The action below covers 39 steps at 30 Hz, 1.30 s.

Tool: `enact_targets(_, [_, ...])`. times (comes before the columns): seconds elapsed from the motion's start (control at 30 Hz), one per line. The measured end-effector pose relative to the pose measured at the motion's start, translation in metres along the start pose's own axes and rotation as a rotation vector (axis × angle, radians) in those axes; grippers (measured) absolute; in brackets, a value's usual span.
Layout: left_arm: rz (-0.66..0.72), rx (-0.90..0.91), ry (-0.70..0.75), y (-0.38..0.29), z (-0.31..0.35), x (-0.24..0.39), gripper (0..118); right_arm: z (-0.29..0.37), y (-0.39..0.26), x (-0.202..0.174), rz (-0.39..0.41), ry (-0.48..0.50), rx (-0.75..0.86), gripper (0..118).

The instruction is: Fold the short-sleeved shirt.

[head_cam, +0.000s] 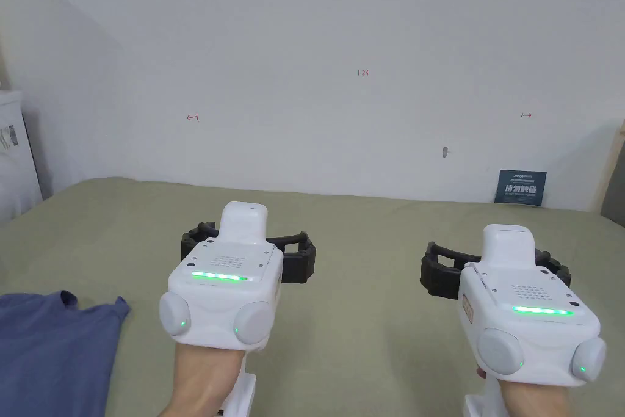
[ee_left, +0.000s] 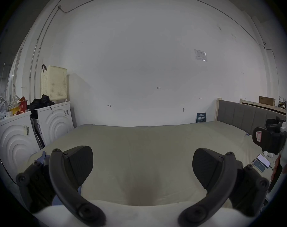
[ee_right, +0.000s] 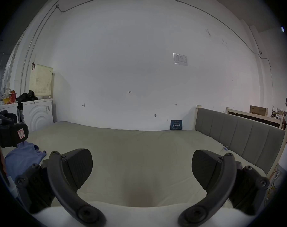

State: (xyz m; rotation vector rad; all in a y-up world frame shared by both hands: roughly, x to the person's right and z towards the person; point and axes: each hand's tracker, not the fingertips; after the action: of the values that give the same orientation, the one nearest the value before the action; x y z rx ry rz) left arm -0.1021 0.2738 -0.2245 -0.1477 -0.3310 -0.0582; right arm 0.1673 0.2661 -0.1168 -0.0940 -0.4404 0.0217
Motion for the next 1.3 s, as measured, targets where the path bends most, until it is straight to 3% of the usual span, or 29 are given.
enact_targets(1.3, [0.011, -0.034, 0.035, 0.0017, -0.001, -0.0029, 118, 0.0002, -0.0005, 0.0014, 0.039, -0.046, -0.005, 118])
